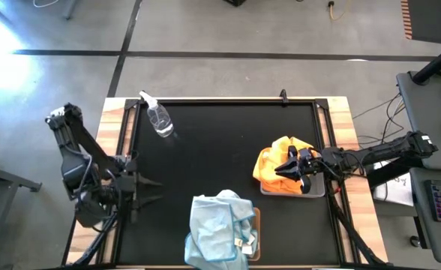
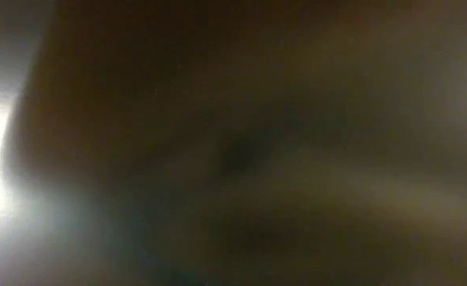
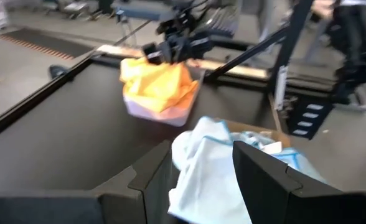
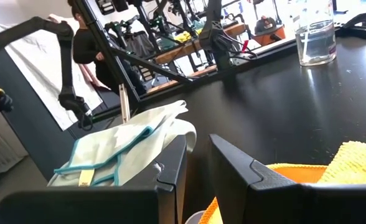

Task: Sort microfiber towel by color & place in baskets
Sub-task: Return to Home Position

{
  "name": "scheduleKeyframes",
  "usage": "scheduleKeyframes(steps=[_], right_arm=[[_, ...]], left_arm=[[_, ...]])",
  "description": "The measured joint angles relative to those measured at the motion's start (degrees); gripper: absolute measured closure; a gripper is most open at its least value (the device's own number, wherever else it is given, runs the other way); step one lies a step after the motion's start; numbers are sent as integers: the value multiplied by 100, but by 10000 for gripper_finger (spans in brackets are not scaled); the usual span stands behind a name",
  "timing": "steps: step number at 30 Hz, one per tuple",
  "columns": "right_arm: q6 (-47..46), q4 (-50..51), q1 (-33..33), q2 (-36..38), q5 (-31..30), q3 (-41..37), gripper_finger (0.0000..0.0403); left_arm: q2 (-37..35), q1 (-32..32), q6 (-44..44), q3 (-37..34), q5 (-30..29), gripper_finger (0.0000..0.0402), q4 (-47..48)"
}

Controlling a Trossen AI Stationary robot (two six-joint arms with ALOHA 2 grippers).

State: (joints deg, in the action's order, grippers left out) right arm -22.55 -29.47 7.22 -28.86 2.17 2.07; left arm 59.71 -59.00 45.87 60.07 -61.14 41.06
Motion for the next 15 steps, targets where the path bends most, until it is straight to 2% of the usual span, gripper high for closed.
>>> scheduleKeyframes(steps=[3,7,9,12,15], right_arm=[[0,0,0,0,-27,0,344],[0,0,0,0,-74,0,344],[0,0,0,0,-76,0,344],[0,0,0,0,-79,0,344],[0,0,0,0,-83,0,344]], left_arm=[[-350,2,-889,-537,140,246,-1201],[-760,0,-2402,-1219,1027,246,-3138],[-932,2,-3174,-1544,1758,246,-4225],[-1116,2,-4272,-2040,3253,246,-5760],[-1233,0,-5078,-2397,4769,246,-6571]])
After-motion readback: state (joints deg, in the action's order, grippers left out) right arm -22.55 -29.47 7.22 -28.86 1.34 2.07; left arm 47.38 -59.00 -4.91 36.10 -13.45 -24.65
